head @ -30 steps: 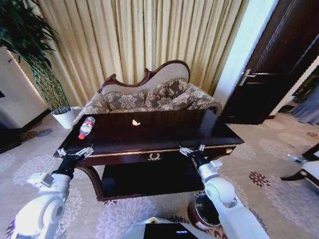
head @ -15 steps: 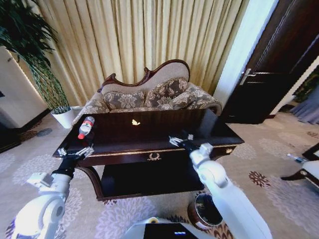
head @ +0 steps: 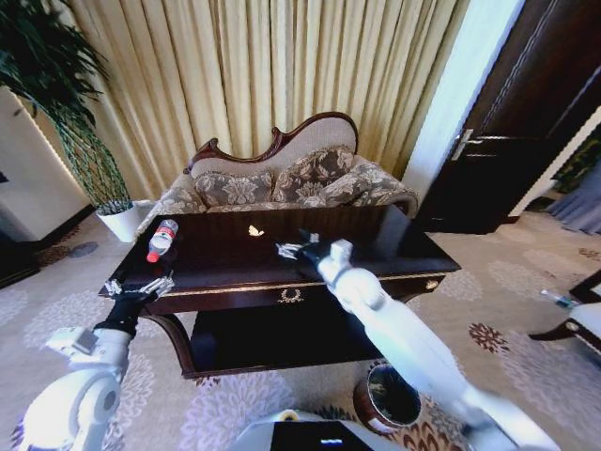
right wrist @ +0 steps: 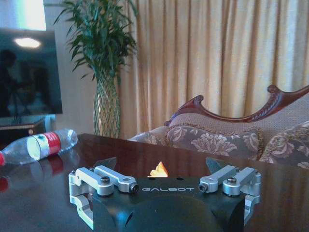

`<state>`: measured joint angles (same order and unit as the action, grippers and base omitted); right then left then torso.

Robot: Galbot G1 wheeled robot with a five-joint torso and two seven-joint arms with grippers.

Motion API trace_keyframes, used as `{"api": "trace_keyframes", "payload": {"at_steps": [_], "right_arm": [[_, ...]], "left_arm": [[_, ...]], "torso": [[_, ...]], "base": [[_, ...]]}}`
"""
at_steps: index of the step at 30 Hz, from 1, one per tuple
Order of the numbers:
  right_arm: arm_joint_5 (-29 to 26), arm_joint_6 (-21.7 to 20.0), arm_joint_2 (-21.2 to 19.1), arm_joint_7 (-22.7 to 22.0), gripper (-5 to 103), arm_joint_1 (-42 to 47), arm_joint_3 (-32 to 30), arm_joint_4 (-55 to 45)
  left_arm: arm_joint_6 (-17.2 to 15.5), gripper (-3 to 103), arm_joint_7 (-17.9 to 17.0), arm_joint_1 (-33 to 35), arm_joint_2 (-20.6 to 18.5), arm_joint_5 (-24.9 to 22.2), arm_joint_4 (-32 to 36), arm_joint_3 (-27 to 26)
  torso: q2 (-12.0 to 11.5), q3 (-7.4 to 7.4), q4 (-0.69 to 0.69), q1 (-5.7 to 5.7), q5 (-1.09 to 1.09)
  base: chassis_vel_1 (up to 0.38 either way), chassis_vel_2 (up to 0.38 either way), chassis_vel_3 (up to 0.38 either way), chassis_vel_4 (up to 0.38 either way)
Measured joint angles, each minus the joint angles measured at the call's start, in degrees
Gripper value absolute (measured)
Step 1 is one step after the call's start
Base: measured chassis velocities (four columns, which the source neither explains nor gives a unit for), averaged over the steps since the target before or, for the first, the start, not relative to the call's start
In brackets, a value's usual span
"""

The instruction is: Move to the front of the table and place the trash on the table into the trash bin.

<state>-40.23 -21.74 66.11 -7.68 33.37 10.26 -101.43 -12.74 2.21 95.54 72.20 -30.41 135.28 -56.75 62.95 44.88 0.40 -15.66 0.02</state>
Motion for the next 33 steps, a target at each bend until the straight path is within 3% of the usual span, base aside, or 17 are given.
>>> {"api": "trace_keyframes", "payload": {"at_steps": [5,7,9,11,15,19,23,33], "right_arm": [[1.4,-0.8,2.7,0.1,100,-4.1,3.0,4.7],[1.0,-4.6,4.7,-2.3,100,-6.9,4.6,6.1],[0.7,-5.7,5.2,-3.2,100,-7.5,4.9,6.3],[-1.0,-10.0,7.6,-7.1,100,-10.3,5.9,7.2],[-3.2,-13.4,12.0,-11.9,100,-14.3,7.0,10.7],[-3.8,-14.1,14.9,-13.4,100,-16.2,7.0,14.0],[-5.4,-16.2,20.8,-15.9,100,-19.1,5.2,20.9],[-9.4,-17.9,24.5,-22.0,100,-18.9,2.5,25.9]], "left_arm": [[0.0,100,0.0,0.3,0.7,0.3,0.5,-0.1],[0.0,100,0.0,0.5,1.2,0.5,0.9,-0.1],[0.0,100,0.0,0.6,1.3,0.6,1.0,-0.1],[0.0,100,-0.1,0.7,1.9,1.0,1.2,0.0],[0.0,100,0.0,0.7,2.8,1.8,1.3,0.4],[0.0,100,0.1,0.8,3.2,2.2,1.3,0.5],[0.1,100,0.1,1.2,3.3,2.3,1.5,0.3],[0.2,100,0.2,1.2,3.6,2.4,1.5,0.3]], "torso": [[0.0,0.00,0.00,0.00,-0.02],[0.0,0.00,0.01,0.00,-0.01],[0.0,0.00,0.01,0.00,-0.01],[0.0,-0.01,0.00,0.00,0.00],[0.0,0.00,0.01,0.01,0.00],[0.0,0.00,0.00,0.01,0.00],[0.0,0.00,-0.01,0.00,0.00],[0.0,0.00,0.01,0.01,-0.01]], "base": [[0.000,0.000,0.000,0.000],[0.000,0.000,0.000,0.000],[0.000,0.000,0.000,0.000],[0.000,0.000,0.000,0.000],[0.000,0.000,0.000,0.000],[0.000,0.000,0.000,0.000],[0.000,0.000,0.000,0.000],[0.000,0.000,0.000,0.000]]}}
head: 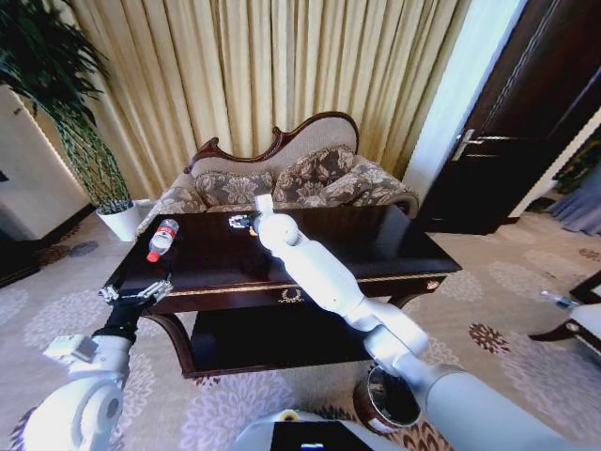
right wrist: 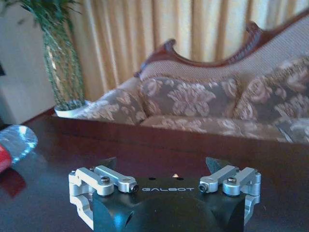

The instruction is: Move to the front of the table and place the trash on the table into the trash bin.

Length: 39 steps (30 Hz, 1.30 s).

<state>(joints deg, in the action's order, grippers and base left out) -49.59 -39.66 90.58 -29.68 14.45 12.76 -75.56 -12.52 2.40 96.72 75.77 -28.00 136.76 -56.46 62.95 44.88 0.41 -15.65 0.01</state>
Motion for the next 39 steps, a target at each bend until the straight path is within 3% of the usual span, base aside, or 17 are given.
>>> {"api": "trace_keyframes", "payload": {"at_steps": [6,16,28,39], "right_arm": [[1.5,-0.3,0.9,-1.3,100,0.5,-1.5,2.2],[6.2,0.0,1.5,0.0,100,1.2,-1.7,5.9],[6.7,0.9,0.9,0.4,101,2.6,-1.2,5.6],[7.7,2.2,0.8,0.6,53,3.1,-0.4,6.0]], "left_arm": [[0.0,100,0.1,-0.3,0.0,0.0,-0.2,0.0],[0.1,100,0.1,-0.5,0.1,0.0,-0.7,-0.1],[0.2,100,0.5,-1.0,0.1,0.2,-1.8,0.1],[0.5,100,0.9,-1.2,-0.3,0.1,-2.1,-0.1]], "torso": [[0.0,0.00,0.00,0.00,-0.01],[0.0,0.00,0.00,0.00,-0.01],[0.0,-0.01,0.00,0.00,-0.01],[0.0,-0.01,0.00,0.00,-0.01]], "base": [[0.000,0.000,0.000,0.000],[0.000,0.000,0.000,0.000],[0.000,0.000,0.000,0.000],[0.000,0.000,0.000,0.000]]}}
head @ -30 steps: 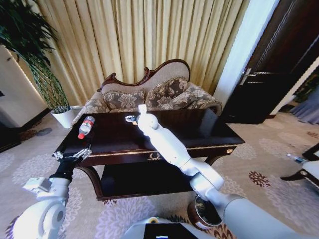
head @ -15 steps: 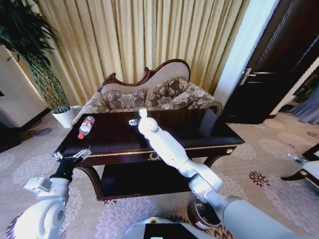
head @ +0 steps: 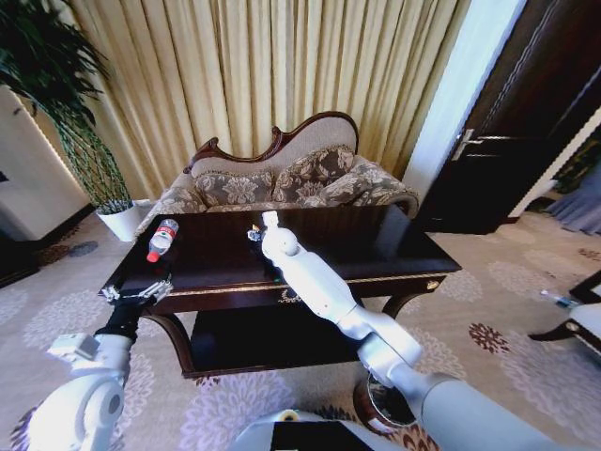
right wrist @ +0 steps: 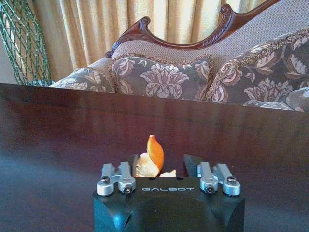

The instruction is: Move to the front of the table and place the trash on the table into the trash bin.

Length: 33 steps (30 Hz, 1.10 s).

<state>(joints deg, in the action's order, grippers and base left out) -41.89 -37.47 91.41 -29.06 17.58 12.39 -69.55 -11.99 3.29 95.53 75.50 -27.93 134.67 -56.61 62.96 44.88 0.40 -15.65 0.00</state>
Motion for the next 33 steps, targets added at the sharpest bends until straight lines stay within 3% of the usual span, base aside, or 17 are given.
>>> {"api": "trace_keyframes", "payload": {"at_steps": [8,11,12,15,24,31,33], "right_arm": [[-0.1,0.7,-0.4,0.1,32,0.0,0.4,-0.5],[-0.2,1.6,-1.3,-0.2,15,-0.2,0.5,-2.3],[-0.2,1.6,-1.3,-0.2,15,-0.2,0.5,-2.3],[-1.0,2.3,-2.6,-0.6,2,-1.0,0.5,-4.9],[-2.7,2.3,-5.0,-1.0,0,-2.0,0.3,-7.0],[-2.6,0.7,-5.8,1.2,-2,-0.6,0.0,-8.0],[-2.5,0.2,-6.0,1.8,14,-0.5,0.0,-8.3]], "left_arm": [[0.2,100,0.0,0.0,0.1,0.0,-0.1,0.0],[0.3,100,0.1,0.0,0.2,0.0,-0.1,0.1],[0.3,100,0.1,0.0,0.2,0.0,-0.1,0.1],[0.3,100,0.1,0.0,0.3,0.1,-0.1,0.2],[0.3,100,0.4,-0.1,0.5,0.4,-0.1,0.4],[0.3,100,0.5,0.1,0.8,0.7,0.0,0.5],[0.3,100,0.6,0.2,0.8,0.7,0.1,0.5]], "torso": [[0.0,0.00,0.00,0.00,0.00],[0.0,0.00,0.00,0.00,0.00],[0.0,0.00,0.00,0.00,0.00],[0.0,0.00,0.00,0.00,0.00],[0.0,0.00,0.00,0.00,0.00],[0.0,0.00,0.00,0.00,-0.01],[0.0,0.00,0.00,0.00,-0.01]], "base": [[0.000,0.000,0.000,0.000],[0.000,0.000,0.000,0.000],[0.000,0.000,0.000,0.000],[0.000,0.000,0.000,0.000],[0.000,0.000,0.000,0.000],[0.000,0.000,0.000,0.000],[0.000,0.000,0.000,0.000]]}}
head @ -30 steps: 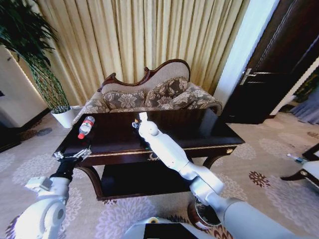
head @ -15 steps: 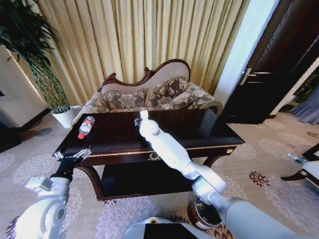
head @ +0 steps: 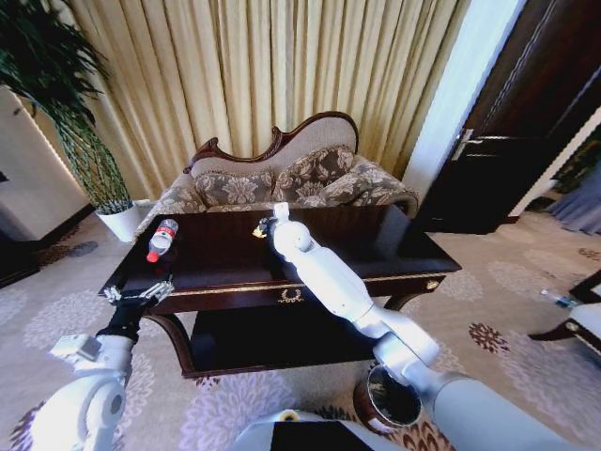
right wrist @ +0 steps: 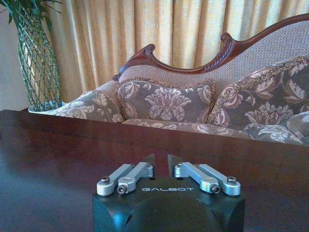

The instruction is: Move to the front of the table and place the trash on the table into the trash bin.

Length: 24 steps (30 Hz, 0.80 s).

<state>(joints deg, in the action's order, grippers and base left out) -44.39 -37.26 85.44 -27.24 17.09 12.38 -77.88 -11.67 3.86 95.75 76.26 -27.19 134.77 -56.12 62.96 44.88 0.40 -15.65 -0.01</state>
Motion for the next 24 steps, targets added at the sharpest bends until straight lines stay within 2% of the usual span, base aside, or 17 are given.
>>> {"api": "trace_keyframes", "payload": {"at_steps": [1,2,3,4,6,7,8,10,11,14,17,19,20,22,24], "right_arm": [[0.0,0.0,0.0,0.0,14,0.0,0.0,0.0],[-0.2,-0.3,0.0,0.0,25,0.0,0.0,-0.3],[-0.2,-0.4,0.0,0.0,25,0.0,0.0,-0.3],[-0.4,-0.5,0.0,-0.1,36,0.1,0.2,-0.4],[-0.4,-0.6,0.0,-0.2,36,0.1,0.2,-0.4],[-0.5,-0.7,0.0,-0.3,42,0.2,0.3,-0.4],[-0.5,-0.7,0.0,-0.3,42,0.2,0.3,-0.4],[-0.4,-0.8,0.1,-0.4,52,0.5,0.6,-0.2],[-0.4,-0.8,0.1,-0.4,52,0.5,0.6,-0.2],[-0.2,-0.8,0.6,-0.6,68,1.0,0.8,0.6],[0.1,-0.8,0.8,-0.6,74,1.1,0.8,1.1],[0.3,-0.8,1.0,-0.6,85,1.3,0.8,1.7],[0.3,-0.8,1.0,-0.6,85,1.3,0.8,1.7],[0.6,-0.8,1.1,-0.7,95,1.3,1.1,2.1],[0.7,-0.8,1.3,-0.8,95,1.3,1.2,2.4]], "left_arm": [[0.0,100,0.0,0.0,0.0,0.0,0.0,0.0],[0.0,100,0.0,0.0,-0.1,0.0,0.0,0.0],[0.0,100,0.0,0.0,-0.2,0.0,0.0,0.0],[0.0,100,0.0,0.0,-0.3,0.0,0.0,0.0],[0.0,100,0.0,0.0,-0.3,0.0,0.0,0.0],[0.0,100,0.1,0.0,-0.3,0.0,0.0,0.0],[0.0,100,0.1,0.0,-0.3,0.0,0.0,0.0],[0.0,100,0.2,0.0,-0.4,-0.1,0.1,0.0],[0.0,100,0.2,0.0,-0.4,-0.1,0.1,0.0],[0.0,100,0.2,0.1,-0.3,-0.1,0.1,0.0],[0.1,100,0.3,0.1,-0.4,-0.2,0.1,0.0],[0.1,100,0.4,0.0,-0.4,-0.2,0.0,0.1],[0.1,100,0.4,0.0,-0.4,-0.2,0.0,0.1],[0.1,100,0.4,-0.3,-0.5,-0.2,-0.3,0.2],[0.2,100,0.4,-0.3,-0.6,-0.3,-0.3,0.3]], "torso": [[0.0,0.00,0.00,0.00,0.00],[0.0,0.00,0.00,0.00,0.00],[0.0,0.00,0.00,0.00,0.00],[0.0,0.00,0.00,0.00,0.00],[0.0,0.00,0.00,0.00,0.00],[0.0,0.00,0.00,0.00,0.00],[0.0,0.00,0.00,0.00,0.00],[0.0,0.00,0.00,0.00,0.00],[0.0,0.00,0.00,0.00,0.00],[0.0,0.00,0.00,0.00,0.00],[0.0,0.00,0.00,0.00,0.00],[0.0,0.00,0.00,0.00,0.00],[0.0,0.00,0.00,0.00,0.00],[0.0,0.00,0.00,0.00,0.01],[0.0,0.00,0.00,0.00,0.01]], "base": [[0.000,0.000,0.000,0.000],[0.000,0.000,0.000,0.000],[0.000,0.000,0.000,0.000],[0.000,0.000,0.000,0.000],[0.000,0.000,0.000,0.000],[0.000,0.000,0.000,0.000],[0.000,0.000,0.000,0.000],[0.000,0.000,0.000,0.000],[0.000,0.000,0.000,0.000],[0.000,0.000,0.000,0.000],[0.000,0.000,0.000,0.000],[0.000,0.000,0.000,0.000],[0.000,0.000,0.000,0.000],[0.000,0.000,0.000,0.000],[0.000,0.000,0.000,0.000]]}}
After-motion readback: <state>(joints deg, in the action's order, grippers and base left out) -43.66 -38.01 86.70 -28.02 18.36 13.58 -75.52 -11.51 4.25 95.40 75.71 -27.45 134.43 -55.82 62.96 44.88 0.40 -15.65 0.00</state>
